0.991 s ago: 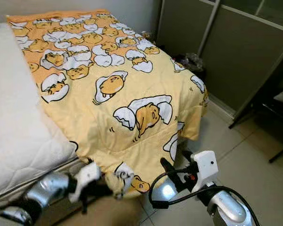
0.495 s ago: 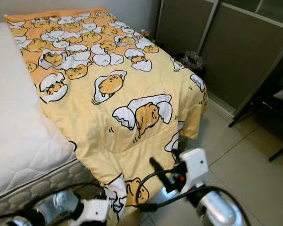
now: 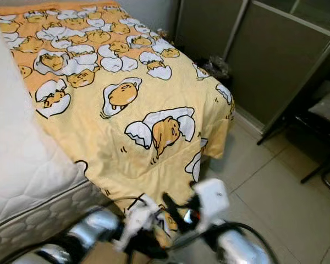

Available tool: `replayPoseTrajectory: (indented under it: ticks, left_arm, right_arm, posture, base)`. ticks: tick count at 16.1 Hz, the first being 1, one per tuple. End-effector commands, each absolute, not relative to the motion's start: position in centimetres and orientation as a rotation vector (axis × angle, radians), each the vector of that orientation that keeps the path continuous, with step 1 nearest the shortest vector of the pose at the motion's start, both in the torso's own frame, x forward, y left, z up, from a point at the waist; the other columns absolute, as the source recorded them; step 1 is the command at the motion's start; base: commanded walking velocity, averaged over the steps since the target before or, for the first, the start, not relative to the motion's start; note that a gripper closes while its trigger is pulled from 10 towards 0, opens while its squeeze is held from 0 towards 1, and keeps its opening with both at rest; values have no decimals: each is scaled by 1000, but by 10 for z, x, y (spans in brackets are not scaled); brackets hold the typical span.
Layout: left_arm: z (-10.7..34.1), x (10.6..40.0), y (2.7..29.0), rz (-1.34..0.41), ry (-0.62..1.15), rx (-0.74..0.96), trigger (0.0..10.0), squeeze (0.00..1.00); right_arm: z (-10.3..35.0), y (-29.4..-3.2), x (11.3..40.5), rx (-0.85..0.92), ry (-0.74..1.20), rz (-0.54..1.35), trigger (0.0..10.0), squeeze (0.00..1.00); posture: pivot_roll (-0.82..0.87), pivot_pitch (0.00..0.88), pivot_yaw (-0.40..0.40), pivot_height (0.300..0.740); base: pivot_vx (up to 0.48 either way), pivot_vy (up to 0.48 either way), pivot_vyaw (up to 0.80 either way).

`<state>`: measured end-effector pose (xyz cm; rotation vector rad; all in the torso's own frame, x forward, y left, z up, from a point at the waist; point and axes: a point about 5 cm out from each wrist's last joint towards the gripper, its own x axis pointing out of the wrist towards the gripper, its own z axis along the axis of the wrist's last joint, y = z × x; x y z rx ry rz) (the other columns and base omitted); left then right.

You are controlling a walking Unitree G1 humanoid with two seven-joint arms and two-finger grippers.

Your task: Clean up the room

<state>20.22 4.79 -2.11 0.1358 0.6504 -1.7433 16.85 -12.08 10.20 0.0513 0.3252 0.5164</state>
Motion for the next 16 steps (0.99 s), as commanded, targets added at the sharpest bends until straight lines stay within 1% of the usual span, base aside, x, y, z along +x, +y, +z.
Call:
replayPoseTrajectory:
  ticks: [1,2,3,4,6,7,8,9,10,11,12,13,14,16]
  left_arm:
    - [-25,192,39,-1807,690,137,0,0]
    - [-26,184,31,-1852,704,125,0,0]
    - [-33,168,28,-1906,751,125,0,0]
    - [-34,166,30,-1911,757,126,0,0]
    - [-40,161,41,-1885,791,99,0,0]
    - [-40,166,52,-1865,800,88,0,0]
    - [-40,168,59,-1852,812,104,0,0]
    - [-40,171,67,-1847,832,130,0,0]
    - [-40,171,71,-1855,840,151,0,0]
    - [-42,172,83,-1868,868,251,0,0]
    - [-44,171,88,-1865,873,315,0,0]
    - [-47,169,92,-1841,865,355,0,0]
    - [-49,168,91,-1813,850,356,0,0]
    - [-49,178,75,-1610,792,289,0,0]
  right_arm:
    - [103,-113,169,32,337,507,10000,16]
    - [103,-100,167,39,344,504,10000,16]
    - [103,-88,162,56,367,485,10000,12]
    - [103,-85,161,59,372,482,10000,12]
    - [103,-66,162,77,391,484,10000,16]
    - [102,-50,170,81,392,494,10000,16]
    - [102,-44,175,77,386,500,10000,12]
    - [102,-63,177,71,379,493,10000,16]
    - [103,-103,174,65,378,468,10000,12]
    - [100,-166,165,27,376,425,10000,12]
    - [92,-186,162,21,384,401,10000,16]
    - [75,-196,160,25,400,384,10000,12]
    - [69,-193,160,27,404,387,10000,16]
    - [65,-181,165,30,394,404,10000,12]
  posture:
    - [-362,84,-100,740]
    - [-372,94,-98,740]
    - [-384,108,-92,740]
    - [-384,108,-93,740]
    - [-368,109,-96,740]
    - [-351,106,-93,740]
    - [-345,95,-84,740]
    - [-334,85,-66,740]
    - [-334,85,-66,740]
    - [-321,64,-43,740]
    - [-318,62,-41,740]
    - [-308,52,-30,740]
    - [-302,49,-29,740]
    - [-286,39,-32,740]
  base:
    - [0,0,0]
    - [0,0,0]
    - [0,0,0]
    - [0,0,0]
    - [0,0,0]
    - [0,0,0]
    - [0,0,0]
    - [0,0,0]
    - [0,0,0]
    - [0,0,0]
    - [0,0,0]
    - [0,0,0]
    - [0,0,0]
    - [0,0,0]
